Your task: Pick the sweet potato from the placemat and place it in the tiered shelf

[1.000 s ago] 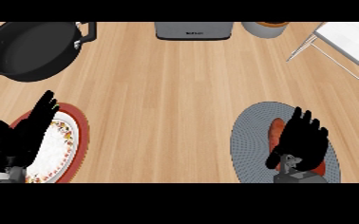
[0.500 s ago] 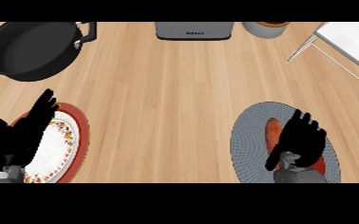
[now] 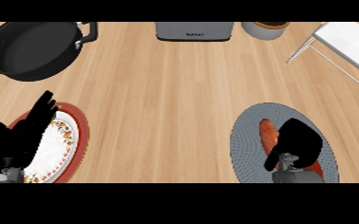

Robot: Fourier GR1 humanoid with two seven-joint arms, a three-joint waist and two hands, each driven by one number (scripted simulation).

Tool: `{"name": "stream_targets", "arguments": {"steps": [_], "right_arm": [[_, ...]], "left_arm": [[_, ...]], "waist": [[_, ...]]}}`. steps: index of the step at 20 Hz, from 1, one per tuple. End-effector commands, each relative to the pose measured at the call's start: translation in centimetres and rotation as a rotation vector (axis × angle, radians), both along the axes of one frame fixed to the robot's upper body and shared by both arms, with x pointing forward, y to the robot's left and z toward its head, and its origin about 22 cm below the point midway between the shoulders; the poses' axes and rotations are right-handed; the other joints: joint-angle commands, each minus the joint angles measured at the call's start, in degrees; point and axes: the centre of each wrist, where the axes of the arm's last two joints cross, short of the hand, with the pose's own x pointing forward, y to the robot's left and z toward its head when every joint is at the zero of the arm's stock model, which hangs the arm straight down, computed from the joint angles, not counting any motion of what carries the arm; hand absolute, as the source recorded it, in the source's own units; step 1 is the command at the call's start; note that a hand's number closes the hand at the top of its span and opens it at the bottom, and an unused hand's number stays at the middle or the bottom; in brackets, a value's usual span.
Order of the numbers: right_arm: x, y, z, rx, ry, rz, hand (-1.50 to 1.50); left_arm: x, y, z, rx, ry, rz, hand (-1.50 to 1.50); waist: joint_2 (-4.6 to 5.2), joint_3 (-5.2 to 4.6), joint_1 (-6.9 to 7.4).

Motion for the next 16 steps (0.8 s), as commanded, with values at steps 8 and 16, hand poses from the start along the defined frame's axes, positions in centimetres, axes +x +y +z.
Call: {"name": "stream_targets", "arguments": {"steps": [8,16], "right_arm": [[-1.1,0.7,2.3,-0.18,-0.064,0.042,1.5],[7.4,-6.6,8.6,0.055,-0.371,0.133,1.5]], "left_arm": [[0.2,-1.1,0.8,0.0,-0.022,-0.003,0.0],[0.7,-1.1,1.1,0.012,-0.011,-0.016,0.0]], "waist": [[0.54,0.62,-0.2],[0.83,0.71,0.66]]}}
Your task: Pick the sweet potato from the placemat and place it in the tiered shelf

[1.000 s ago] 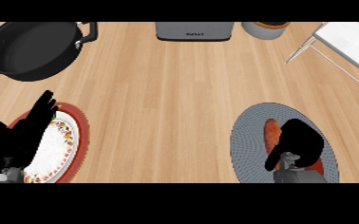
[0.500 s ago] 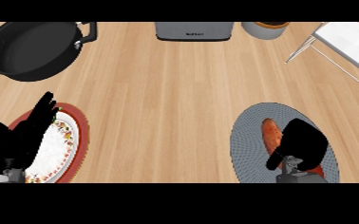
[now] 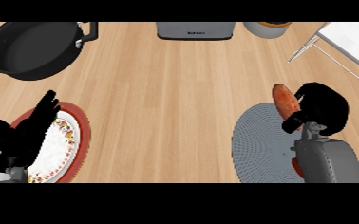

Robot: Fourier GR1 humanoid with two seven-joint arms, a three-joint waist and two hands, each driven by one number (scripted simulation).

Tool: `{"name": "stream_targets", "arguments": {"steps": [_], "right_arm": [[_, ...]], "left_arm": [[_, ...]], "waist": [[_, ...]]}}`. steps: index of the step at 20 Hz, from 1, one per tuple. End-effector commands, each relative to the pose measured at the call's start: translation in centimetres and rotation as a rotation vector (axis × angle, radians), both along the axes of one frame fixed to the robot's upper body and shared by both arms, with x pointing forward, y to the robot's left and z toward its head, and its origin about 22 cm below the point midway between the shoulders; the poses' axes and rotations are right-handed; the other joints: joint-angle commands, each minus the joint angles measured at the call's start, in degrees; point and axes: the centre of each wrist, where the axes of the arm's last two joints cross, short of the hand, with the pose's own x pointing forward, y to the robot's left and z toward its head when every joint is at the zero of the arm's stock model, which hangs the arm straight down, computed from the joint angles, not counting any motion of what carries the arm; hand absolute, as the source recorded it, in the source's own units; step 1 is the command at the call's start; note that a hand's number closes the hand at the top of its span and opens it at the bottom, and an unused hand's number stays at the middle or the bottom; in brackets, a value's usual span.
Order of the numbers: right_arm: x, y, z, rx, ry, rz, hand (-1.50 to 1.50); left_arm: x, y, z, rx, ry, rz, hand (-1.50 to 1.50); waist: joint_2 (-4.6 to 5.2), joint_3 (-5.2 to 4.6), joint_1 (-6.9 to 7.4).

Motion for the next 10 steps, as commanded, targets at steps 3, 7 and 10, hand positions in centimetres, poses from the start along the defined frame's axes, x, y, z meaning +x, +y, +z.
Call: {"name": "stream_targets", "arguments": {"steps": [3,7,10], "right_arm": [[3.0,-1.9,5.2,0.085,-0.172,0.041,1.5],[1.9,-2.8,9.3,0.147,-0.288,0.006,1.5],[0.5,-0.9,12.4,0.224,-0.384,-0.015,1.5]], "left_arm": [[1.0,0.1,2.2,0.017,-0.022,0.011,0.0],[-0.4,-0.3,-0.5,0.001,-0.002,0.006,0.0],[0.5,0.9,-0.8,0.004,0.002,0.036,0.0]], "waist": [[-0.08,0.04,-0.15],[-0.26,0.0,-0.6],[-0.29,-0.04,-1.08]]}}
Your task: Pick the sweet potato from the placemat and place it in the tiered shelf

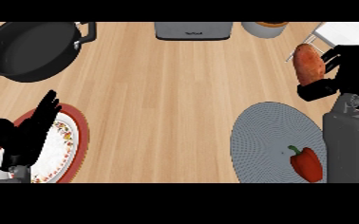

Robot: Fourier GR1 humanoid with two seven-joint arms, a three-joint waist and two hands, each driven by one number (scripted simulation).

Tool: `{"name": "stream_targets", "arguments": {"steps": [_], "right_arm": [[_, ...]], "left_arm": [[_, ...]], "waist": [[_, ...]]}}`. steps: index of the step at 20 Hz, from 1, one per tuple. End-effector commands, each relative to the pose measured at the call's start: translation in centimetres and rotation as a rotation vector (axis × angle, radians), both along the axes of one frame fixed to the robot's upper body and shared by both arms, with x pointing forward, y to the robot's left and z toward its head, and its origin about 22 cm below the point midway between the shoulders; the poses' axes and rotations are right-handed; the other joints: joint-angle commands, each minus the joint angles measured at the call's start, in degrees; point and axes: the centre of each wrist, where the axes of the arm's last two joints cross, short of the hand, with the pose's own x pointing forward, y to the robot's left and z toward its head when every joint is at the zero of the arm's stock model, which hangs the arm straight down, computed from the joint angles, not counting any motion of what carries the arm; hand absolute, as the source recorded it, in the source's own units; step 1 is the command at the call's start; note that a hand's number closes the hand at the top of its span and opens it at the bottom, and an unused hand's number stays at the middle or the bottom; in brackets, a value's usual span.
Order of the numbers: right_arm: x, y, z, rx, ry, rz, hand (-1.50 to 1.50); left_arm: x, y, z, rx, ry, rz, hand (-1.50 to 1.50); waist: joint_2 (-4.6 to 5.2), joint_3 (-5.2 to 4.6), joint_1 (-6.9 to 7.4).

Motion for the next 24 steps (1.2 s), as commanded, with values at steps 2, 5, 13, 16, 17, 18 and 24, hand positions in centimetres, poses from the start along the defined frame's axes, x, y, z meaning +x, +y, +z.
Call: {"name": "stream_targets", "arguments": {"steps": [2,5,13,16,17,18,24], "right_arm": [[-2.8,0.8,5.2,0.124,-0.159,-0.014,1.5],[-5.3,-0.4,8.1,0.156,-0.288,-0.04,1.5],[-7.6,-0.5,15.5,0.124,-0.387,-0.072,1.5],[-7.1,-0.5,16.6,0.079,-0.455,-0.108,1.5],[-6.7,0.0,17.7,0.054,-0.453,-0.126,1.5],[-7.1,-0.2,18.8,0.05,-0.47,-0.146,1.5],[-6.1,-3.9,20.4,-0.096,-0.369,-0.218,1.5]], "left_arm": [[-1.0,1.7,0.2,-0.009,-0.009,-0.002,0.0],[0.3,0.4,0.6,0.015,0.002,0.032,0.0],[-1.4,1.3,-0.8,0.0,0.006,-0.018,0.0],[-0.7,0.2,0.7,-0.015,-0.007,-0.009,0.0],[-0.6,0.3,0.9,0.001,0.0,-0.008,0.0],[-0.6,-0.1,0.3,-0.015,0.009,-0.019,0.0],[-0.4,0.3,0.3,0.001,0.011,-0.008,0.0]], "waist": [[-0.25,-0.02,-0.18],[-0.29,0.01,-0.79],[-0.12,-0.03,0.12],[-0.05,-0.01,0.4],[-0.04,-0.03,0.5],[-0.08,-0.05,0.35],[-0.03,-0.03,0.0]]}}
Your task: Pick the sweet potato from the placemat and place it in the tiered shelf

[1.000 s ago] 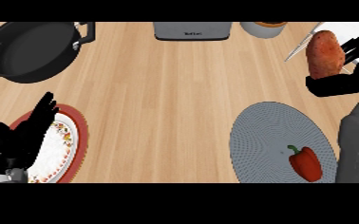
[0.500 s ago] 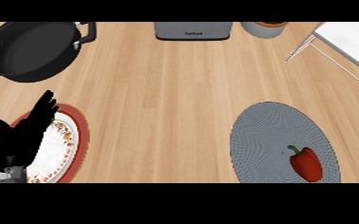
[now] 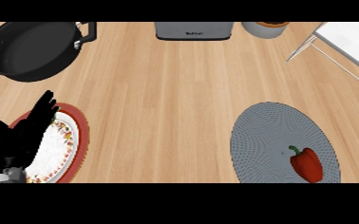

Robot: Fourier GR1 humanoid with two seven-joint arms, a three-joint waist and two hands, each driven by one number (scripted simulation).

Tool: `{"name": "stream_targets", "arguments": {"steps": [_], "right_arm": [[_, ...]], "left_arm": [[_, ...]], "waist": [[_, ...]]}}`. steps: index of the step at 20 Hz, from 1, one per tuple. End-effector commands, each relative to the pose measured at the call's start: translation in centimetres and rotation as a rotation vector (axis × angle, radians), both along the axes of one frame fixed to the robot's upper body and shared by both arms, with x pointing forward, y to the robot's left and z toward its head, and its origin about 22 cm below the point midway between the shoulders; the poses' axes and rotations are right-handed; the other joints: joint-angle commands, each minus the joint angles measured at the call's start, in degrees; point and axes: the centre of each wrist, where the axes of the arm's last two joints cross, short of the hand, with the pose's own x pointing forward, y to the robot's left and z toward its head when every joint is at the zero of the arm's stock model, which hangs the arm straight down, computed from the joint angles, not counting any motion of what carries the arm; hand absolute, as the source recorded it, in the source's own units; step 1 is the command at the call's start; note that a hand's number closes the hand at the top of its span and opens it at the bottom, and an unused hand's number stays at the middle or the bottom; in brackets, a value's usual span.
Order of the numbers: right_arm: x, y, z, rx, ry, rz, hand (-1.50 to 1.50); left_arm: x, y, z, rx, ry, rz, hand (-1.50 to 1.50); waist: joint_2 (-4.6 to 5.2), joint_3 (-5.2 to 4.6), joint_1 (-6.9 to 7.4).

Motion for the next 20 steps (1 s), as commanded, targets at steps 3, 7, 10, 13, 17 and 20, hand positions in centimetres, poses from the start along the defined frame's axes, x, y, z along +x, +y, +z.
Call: {"name": "stream_targets", "arguments": {"steps": [3,7,10,13,17,20], "right_arm": [[2.5,-0.9,2.6,-0.006,0.114,-0.128,1.5],[2.9,-4.4,4.1,0.031,0.088,-0.122,1.5],[3.9,-5.7,2.7,-0.02,0.118,-0.213,1.5],[5.7,-5.9,1.5,-0.058,0.164,-0.218,1.5],[6.7,-9.6,1.4,-0.064,0.177,-0.251,1.5],[7.7,-11.0,0.3,-0.039,0.166,-0.244,1.5]], "left_arm": [[1.0,-0.6,-0.5,0.003,-0.007,-0.007,0.0],[1.8,-0.7,1.1,-0.006,-0.022,-0.002,0.0],[-0.4,-0.9,0.5,-0.01,-0.012,-0.004,0.0],[-0.1,-1.5,0.1,0.001,-0.015,-0.017,0.0],[0.4,1.9,0.6,0.001,-0.011,0.005,0.0],[0.7,0.7,-0.3,-0.002,0.001,-0.006,0.0]], "waist": [[0.23,0.0,0.27],[0.18,0.06,0.27],[0.21,0.08,0.67],[0.28,0.07,0.67],[0.35,0.06,0.63],[0.34,0.07,0.55]]}}
